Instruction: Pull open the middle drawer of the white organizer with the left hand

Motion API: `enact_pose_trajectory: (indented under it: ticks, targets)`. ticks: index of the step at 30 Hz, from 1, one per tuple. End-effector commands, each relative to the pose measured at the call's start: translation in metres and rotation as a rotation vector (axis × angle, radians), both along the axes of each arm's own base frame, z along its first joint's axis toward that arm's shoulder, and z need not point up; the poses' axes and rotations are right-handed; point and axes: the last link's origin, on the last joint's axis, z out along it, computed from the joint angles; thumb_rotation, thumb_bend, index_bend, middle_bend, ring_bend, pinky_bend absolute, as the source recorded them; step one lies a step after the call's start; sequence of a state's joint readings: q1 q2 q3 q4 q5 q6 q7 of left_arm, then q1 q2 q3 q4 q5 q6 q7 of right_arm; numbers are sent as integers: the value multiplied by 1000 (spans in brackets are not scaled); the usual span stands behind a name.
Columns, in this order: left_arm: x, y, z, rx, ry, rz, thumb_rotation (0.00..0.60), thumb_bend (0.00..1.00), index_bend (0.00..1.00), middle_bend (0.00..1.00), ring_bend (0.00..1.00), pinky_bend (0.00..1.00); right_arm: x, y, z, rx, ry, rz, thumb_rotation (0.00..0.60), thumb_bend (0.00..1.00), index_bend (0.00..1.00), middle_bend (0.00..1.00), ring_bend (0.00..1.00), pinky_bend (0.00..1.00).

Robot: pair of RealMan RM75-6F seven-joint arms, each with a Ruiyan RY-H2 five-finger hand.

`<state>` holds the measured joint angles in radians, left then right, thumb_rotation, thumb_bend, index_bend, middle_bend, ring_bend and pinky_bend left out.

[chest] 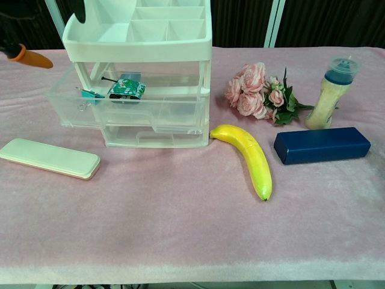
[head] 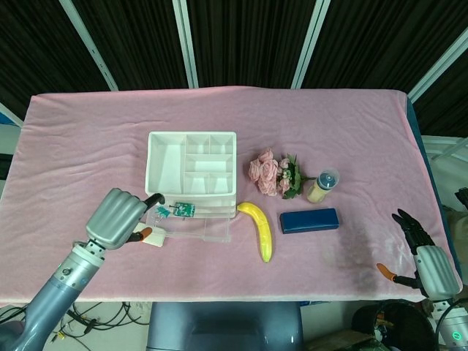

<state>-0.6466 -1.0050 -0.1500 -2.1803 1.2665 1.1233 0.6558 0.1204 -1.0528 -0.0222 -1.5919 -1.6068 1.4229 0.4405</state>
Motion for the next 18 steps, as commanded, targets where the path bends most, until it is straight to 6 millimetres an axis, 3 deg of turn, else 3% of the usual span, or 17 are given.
enact_pose_trajectory:
  ticks: [1, 10, 18]
  targets:
    - [15, 22, 3, 26, 198, -168, 600, 141, 380, 1000, 1000, 966, 0, 0, 0, -1, -1, 0, 600, 126, 0, 0, 12, 146]
    - [18, 38, -17, 31, 466, -415, 600, 125, 382, 1000, 1000, 975, -1, 0, 1, -3, -4, -2, 600, 126, 0, 0, 12, 146]
    - [20, 36, -35, 47, 574, -637, 600, 121, 380, 1000, 1000, 980, -1, -1, 1, -4, -5, -4, 600, 126, 0, 0, 12, 146]
